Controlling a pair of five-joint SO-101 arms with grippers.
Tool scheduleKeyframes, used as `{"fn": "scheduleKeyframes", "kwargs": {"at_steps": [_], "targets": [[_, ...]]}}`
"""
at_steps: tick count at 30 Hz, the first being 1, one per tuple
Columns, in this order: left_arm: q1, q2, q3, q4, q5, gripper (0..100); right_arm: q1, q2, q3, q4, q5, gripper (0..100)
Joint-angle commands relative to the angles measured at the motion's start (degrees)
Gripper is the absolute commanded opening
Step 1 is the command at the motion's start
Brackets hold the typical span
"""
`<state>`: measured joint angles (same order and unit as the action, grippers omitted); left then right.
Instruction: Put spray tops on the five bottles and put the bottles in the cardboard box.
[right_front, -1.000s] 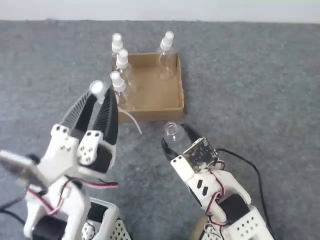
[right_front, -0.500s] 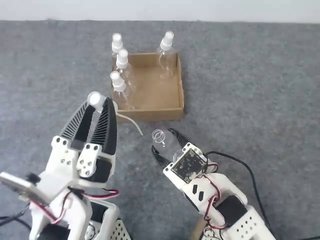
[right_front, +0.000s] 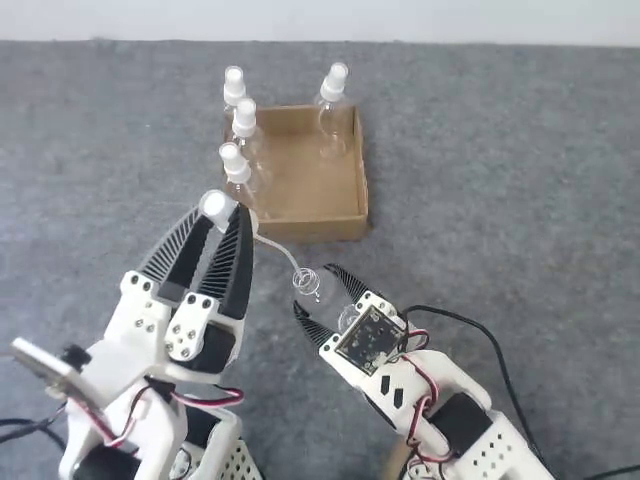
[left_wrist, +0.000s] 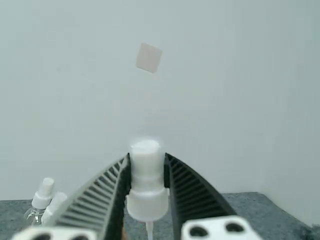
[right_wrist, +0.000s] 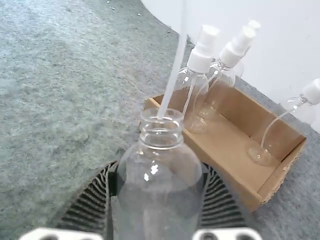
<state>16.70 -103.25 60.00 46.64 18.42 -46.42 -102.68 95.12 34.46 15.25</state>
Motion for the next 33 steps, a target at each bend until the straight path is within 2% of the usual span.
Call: {"fn": "scheduleKeyframes", "kwargs": {"at_steps": [1,6,17,24,33], "targets": [[-0.09,-0.97,-0.48,-1.85,0.09,2,-0.75,-0.22,1.41,-1.54,0.88,3.8],[-4.22,-0.97,-0.4,-1.85,0.35,2,-0.75,-0.22,1.41,-1.54,0.88,3.8],[-3.96,-1.05,4.18,-4.57,0.53,2,-2.95,-0.84,1.41,0.31,1.23,3.8],[-3.96,-1.14,0.92,-0.7,0.53,2,-2.86,-0.84,1.41,0.31,1.14,3.8],[-3.96,-1.14,-4.09,-0.7,0.35,2,-2.86,-0.84,1.41,0.31,1.14,3.8]]}}
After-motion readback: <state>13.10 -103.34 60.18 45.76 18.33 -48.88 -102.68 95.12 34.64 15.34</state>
